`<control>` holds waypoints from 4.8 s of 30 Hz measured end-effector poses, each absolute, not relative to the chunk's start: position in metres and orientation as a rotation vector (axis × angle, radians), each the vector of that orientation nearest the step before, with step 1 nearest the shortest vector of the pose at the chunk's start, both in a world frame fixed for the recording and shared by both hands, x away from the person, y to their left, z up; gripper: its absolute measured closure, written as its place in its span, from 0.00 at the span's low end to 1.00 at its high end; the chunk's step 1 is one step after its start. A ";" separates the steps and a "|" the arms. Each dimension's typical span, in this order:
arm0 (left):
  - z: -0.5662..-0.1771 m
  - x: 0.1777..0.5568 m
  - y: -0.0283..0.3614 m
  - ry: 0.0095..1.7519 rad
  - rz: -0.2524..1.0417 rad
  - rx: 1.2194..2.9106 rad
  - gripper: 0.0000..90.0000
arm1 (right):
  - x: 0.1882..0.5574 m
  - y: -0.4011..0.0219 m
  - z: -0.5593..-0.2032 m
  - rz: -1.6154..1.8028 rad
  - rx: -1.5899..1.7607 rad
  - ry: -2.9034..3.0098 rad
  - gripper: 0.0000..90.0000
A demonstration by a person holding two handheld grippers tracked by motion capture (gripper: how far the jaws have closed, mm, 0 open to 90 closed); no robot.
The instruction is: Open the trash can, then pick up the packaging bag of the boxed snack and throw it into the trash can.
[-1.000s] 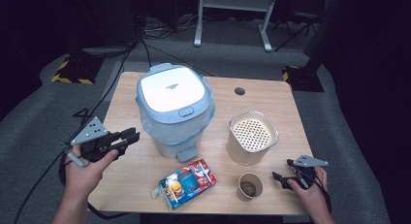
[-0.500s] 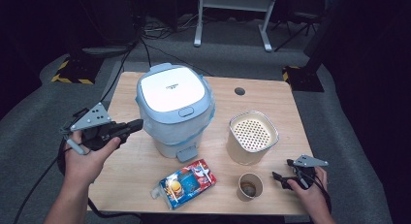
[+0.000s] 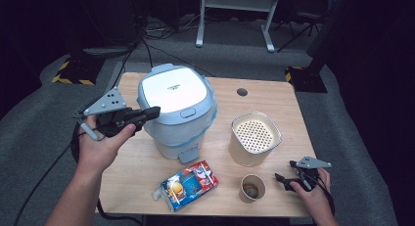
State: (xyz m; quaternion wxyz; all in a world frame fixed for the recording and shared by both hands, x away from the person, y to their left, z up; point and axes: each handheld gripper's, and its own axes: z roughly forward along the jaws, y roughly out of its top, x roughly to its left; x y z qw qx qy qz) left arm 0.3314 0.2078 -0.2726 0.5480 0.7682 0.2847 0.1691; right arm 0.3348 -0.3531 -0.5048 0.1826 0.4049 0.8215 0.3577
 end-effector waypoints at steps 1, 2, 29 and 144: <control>-0.272 0.333 0.205 0.669 0.399 1.822 1.00 | 0.335 -0.353 -0.505 1.009 1.142 2.318 0.16; -0.272 0.334 0.202 0.665 0.397 1.819 1.00 | 0.335 -0.353 -0.505 1.009 1.142 2.318 0.16; -0.287 0.366 0.142 0.662 0.365 1.922 1.00 | 0.335 -0.353 -0.505 1.010 1.143 2.318 0.16; -0.473 0.314 0.178 0.854 0.016 2.093 0.99 | 0.335 -0.353 -0.505 1.010 1.144 2.318 0.16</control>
